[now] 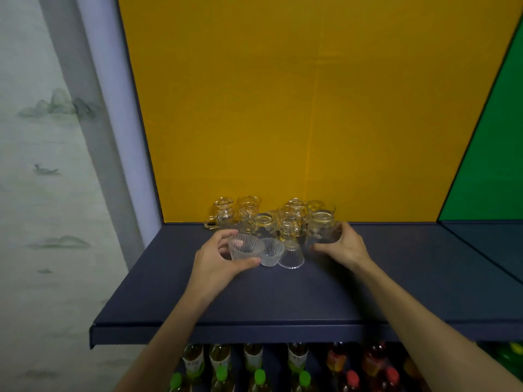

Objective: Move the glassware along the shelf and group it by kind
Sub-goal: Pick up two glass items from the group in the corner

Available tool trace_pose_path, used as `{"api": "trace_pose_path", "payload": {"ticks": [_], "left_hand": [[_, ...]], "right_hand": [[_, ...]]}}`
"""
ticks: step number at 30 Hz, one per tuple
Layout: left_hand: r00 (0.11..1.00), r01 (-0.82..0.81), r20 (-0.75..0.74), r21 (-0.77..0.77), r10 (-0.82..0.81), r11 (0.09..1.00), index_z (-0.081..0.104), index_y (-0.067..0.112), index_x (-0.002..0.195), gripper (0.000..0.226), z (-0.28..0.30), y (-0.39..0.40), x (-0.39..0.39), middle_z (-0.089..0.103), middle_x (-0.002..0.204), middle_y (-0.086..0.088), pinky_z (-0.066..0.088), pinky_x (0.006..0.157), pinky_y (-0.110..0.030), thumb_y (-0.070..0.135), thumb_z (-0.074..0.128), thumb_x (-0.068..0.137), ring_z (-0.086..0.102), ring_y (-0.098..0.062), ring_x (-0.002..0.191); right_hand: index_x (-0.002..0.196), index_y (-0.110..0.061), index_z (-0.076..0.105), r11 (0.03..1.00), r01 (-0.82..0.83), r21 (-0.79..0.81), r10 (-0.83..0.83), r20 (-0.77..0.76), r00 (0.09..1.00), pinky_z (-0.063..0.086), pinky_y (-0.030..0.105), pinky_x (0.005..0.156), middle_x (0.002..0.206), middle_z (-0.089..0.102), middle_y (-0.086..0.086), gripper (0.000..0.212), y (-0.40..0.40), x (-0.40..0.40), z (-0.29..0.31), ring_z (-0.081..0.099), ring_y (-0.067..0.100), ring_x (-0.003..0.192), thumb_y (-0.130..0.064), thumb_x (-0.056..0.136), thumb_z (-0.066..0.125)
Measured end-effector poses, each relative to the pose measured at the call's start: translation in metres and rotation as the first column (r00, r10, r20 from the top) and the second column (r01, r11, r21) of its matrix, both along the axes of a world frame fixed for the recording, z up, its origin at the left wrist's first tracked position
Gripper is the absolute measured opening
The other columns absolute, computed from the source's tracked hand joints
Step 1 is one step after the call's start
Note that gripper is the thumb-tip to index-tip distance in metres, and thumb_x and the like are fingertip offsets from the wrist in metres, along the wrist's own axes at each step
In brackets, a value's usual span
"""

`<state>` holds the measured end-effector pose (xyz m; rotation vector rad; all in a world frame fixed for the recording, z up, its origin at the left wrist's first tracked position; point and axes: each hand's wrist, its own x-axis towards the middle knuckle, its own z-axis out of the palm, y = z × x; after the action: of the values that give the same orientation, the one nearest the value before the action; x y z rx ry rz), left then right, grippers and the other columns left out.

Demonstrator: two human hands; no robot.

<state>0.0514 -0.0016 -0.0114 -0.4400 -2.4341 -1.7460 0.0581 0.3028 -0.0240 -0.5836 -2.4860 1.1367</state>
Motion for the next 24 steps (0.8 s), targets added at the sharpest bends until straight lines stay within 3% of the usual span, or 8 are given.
{"api": "trace_pose_path", "payload": {"ticks": [8, 12, 15, 16, 19, 21, 24], "left_hand": [[0.994, 0.102, 0.040, 0.082, -0.106, 0.991, 0.062, 0.026, 0.129, 0.078, -0.006, 0.021, -0.001, 0.072, 0.111, 0.010, 0.052, 0.084, -0.020, 0.030, 0.096, 0.059, 0.066, -0.001, 0.103], [0.987, 0.131, 0.069, 0.144, -0.142, 0.981, 0.066, 0.028, 0.125, 0.073, -0.005, 0.034, -0.005, 0.072, 0.110, 0.012, 0.056, 0.088, -0.028, 0.030, 0.096, 0.058, 0.066, -0.004, 0.104], [0.984, 0.138, 0.080, 0.214, -0.159, 0.967, 0.067, 0.026, 0.120, 0.067, -0.002, 0.048, -0.009, 0.071, 0.109, 0.010, 0.054, 0.072, -0.016, 0.024, 0.096, 0.060, 0.065, -0.005, 0.101], [0.980, 0.155, 0.083, 0.234, -0.178, 0.960, 0.066, 0.025, 0.120, 0.067, -0.001, 0.053, -0.009, 0.070, 0.109, 0.011, 0.054, 0.070, -0.015, 0.023, 0.096, 0.060, 0.065, -0.005, 0.101], [0.964, 0.224, 0.085, 0.248, -0.251, 0.942, 0.066, 0.028, 0.120, 0.070, 0.000, 0.075, -0.008, 0.071, 0.108, 0.014, 0.054, 0.083, -0.026, 0.023, 0.097, 0.058, 0.066, -0.005, 0.102], [0.951, 0.271, 0.081, 0.252, -0.299, 0.929, 0.065, 0.028, 0.117, 0.066, -0.001, 0.094, -0.002, 0.071, 0.107, 0.012, 0.051, 0.080, -0.021, 0.016, 0.096, 0.059, 0.066, -0.002, 0.099], [0.925, 0.342, 0.079, 0.251, -0.372, 0.905, 0.064, 0.031, 0.110, 0.062, 0.000, 0.131, 0.014, 0.072, 0.108, 0.007, 0.048, 0.078, -0.021, 0.011, 0.095, 0.060, 0.067, -0.008, 0.101]], "right_hand": [[0.111, -0.011, 0.052, 0.997, 0.076, 0.001, -0.076, -0.103, 0.992, 0.041, 0.026, 0.059, 0.103, 0.061, -0.001, 0.080, -0.015, 0.017, 0.050, 0.057, 0.010, 0.083, -0.039, 0.049, 0.094], [0.110, -0.016, 0.054, 0.993, 0.120, -0.022, -0.122, -0.136, 0.983, 0.040, 0.022, 0.058, 0.110, 0.061, 0.004, 0.090, -0.018, 0.027, 0.061, 0.061, 0.016, 0.092, -0.057, 0.034, 0.079], [0.108, -0.024, 0.057, 0.990, 0.143, -0.017, -0.144, -0.153, 0.978, 0.037, 0.022, 0.055, 0.105, 0.064, 0.008, 0.085, -0.013, 0.037, 0.063, 0.062, 0.016, 0.085, -0.060, 0.034, 0.075], [0.111, -0.026, 0.057, 0.989, 0.149, -0.014, -0.149, -0.157, 0.976, 0.038, 0.022, 0.056, 0.105, 0.063, 0.007, 0.084, -0.011, 0.042, 0.062, 0.062, 0.016, 0.085, -0.059, 0.036, 0.076], [0.125, -0.025, 0.054, 0.979, 0.178, -0.100, -0.195, -0.198, 0.961, 0.051, 0.028, 0.070, 0.112, 0.059, 0.000, 0.083, 0.002, 0.064, 0.060, 0.062, 0.015, 0.098, -0.044, 0.050, 0.085], [0.133, -0.021, 0.050, 0.966, 0.189, -0.178, -0.225, -0.211, 0.951, 0.054, 0.033, 0.082, 0.115, 0.060, -0.002, 0.084, 0.017, 0.079, 0.060, 0.062, 0.016, 0.104, -0.034, 0.060, 0.089], [0.140, -0.012, 0.047, 0.940, 0.212, -0.269, -0.268, -0.194, 0.944, 0.052, 0.028, 0.081, 0.123, 0.061, 0.001, 0.089, 0.042, 0.107, 0.061, 0.061, 0.017, 0.109, -0.028, 0.065, 0.092]]}}
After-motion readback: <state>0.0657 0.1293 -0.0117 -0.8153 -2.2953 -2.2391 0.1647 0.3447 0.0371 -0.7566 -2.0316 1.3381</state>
